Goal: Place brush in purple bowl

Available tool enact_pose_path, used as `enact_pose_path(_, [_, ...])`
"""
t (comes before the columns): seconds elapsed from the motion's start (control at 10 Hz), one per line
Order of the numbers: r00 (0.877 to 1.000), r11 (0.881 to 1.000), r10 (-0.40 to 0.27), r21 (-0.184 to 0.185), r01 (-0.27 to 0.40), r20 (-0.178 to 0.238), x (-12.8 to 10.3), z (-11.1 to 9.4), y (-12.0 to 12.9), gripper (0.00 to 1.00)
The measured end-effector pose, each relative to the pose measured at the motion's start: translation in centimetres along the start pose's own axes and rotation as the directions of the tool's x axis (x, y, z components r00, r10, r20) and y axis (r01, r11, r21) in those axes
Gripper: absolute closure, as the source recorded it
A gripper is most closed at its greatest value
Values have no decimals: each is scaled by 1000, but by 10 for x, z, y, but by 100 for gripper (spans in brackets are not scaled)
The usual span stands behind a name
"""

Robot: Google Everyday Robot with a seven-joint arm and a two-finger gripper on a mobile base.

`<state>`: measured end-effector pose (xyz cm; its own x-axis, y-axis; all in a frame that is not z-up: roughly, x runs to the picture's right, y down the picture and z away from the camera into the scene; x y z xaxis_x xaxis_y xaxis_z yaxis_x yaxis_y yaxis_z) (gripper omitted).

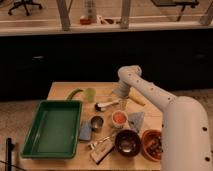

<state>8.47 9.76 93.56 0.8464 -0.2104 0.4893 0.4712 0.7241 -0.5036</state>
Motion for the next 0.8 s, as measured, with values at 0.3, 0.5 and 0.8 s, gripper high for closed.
enact_pose_path(0.3, [1000,1000,-13,-16,13,14,-3,11,-3,62])
enact_pose_path(0.5, [1000,1000,-13,-21,14,20,-3,13,-2,80])
enact_pose_path(0.8, [1000,1000,-18,-24,19,25,-5,15,-2,100])
